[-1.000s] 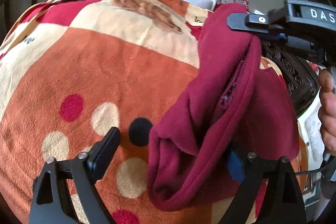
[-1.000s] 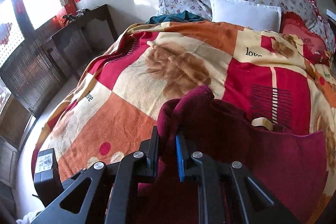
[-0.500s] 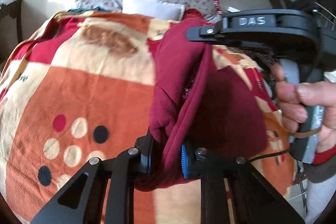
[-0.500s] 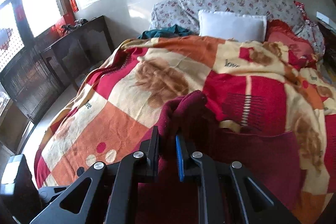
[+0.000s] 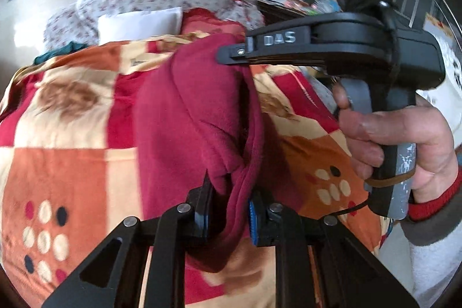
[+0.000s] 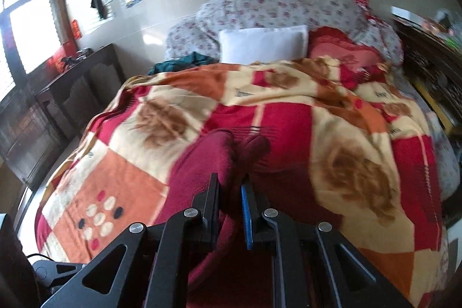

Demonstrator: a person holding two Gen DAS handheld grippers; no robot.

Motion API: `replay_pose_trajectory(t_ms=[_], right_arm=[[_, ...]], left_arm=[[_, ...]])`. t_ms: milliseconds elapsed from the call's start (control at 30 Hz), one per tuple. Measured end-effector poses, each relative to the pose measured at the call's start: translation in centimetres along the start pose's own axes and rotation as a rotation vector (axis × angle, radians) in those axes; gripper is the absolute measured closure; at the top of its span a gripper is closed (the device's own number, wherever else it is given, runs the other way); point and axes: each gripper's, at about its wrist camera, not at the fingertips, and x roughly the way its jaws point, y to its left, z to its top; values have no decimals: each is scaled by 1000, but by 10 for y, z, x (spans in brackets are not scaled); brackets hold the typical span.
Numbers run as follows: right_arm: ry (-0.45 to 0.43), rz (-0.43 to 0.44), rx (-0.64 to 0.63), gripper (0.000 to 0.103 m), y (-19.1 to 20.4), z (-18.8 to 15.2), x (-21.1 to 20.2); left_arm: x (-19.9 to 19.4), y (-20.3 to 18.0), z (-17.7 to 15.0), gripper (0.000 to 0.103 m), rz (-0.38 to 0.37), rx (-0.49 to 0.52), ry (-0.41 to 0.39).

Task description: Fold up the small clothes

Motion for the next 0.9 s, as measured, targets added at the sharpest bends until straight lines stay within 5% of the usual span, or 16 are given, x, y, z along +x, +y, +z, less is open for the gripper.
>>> replay_pose_trajectory(t_ms=[267,400,633,700,800,900], right_arm=[[87,-81,107,89,-69,-32,49],[118,-40,205,88,-93,-50,68],[55,-12,228,82,-86,-62,11],[46,34,216,77,-73,-72,-5],[48,101,222,48,-55,-91,-18],[89,68,200,47,-39,-105,-13]], left_arm=[[70,-48,-7,84,3,8,94],[87,-58,-16,81,2,11,124],[35,-49,-26,61,-97,26,120],[12,-40,-28,54,-68,46,81],[-12,-23,-32,53,11,60,29],[-15,-10,-37,52,102,78,11]])
